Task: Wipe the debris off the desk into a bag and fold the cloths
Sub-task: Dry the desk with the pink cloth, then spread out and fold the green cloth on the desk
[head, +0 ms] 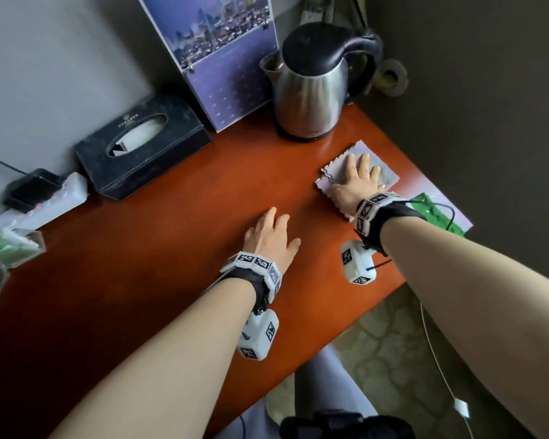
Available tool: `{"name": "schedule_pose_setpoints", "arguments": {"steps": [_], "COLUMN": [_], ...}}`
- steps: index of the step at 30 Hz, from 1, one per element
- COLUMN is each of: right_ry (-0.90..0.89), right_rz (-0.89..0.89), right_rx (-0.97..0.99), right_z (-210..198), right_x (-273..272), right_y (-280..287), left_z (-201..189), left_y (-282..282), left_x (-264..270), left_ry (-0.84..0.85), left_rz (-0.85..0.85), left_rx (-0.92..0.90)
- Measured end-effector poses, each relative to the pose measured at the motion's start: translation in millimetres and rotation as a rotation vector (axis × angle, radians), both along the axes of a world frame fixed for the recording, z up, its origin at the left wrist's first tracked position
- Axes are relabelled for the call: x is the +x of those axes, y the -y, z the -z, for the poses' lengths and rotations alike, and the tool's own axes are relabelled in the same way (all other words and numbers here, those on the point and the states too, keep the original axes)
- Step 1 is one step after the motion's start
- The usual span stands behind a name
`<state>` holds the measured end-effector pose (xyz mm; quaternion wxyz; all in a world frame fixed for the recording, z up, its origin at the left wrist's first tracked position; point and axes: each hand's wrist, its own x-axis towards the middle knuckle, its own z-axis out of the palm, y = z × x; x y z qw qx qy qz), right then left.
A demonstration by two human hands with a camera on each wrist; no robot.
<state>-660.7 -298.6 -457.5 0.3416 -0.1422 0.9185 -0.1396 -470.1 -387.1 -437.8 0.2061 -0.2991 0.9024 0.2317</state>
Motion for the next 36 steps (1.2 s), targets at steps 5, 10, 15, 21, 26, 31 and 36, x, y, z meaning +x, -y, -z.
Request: {"name": "schedule_pose_setpoints", "arguments": {"steps": [5, 10, 15, 21, 26, 31, 36], "right_ry": [-0.045, -0.161, -0.296, -0.200, -0.224, -0.224, -0.255], "right_rz": [0.005, 0.217, -0.029, -0.147, -0.080, -0.076, -0.083], "right_rx": [-0.077, -0.393, -0.201, -0.049, -0.071, -0.076, -0.049], "right_z": [-6.4, -31.9, -26.1, -5.7, 0.7, 0.1, 0.0], "right_x": [-28.2, -45.2, -20.8, 17.4, 18.3, 19.8, 19.5], "right_y": [-8.1, -80.6, -171.4, -186.9, -179.4, -178.7, -173.3], "left_z": [-3.6, -18.9, -24.2, -12.5, 7.9, 15.9, 13.5], "left_y": [-8.6, -29.1, -68.9, -112.0, -120.3, -116.2, -113.2], "left_x": [-28.9, -66.3, -112.3, -144.8, -159.0, -161.9, -159.1], "left_ry": [-0.021, -0.031, -0.013, -0.053, -0.104, -0.107, -0.103], "left_rz": [0.037, 0.138, 0.252, 0.313, 0.389, 0.477, 0.549], "left_rx": [-0.025, 0.002, 0.026, 0.048, 0.009, -0.028, -0.045]}}
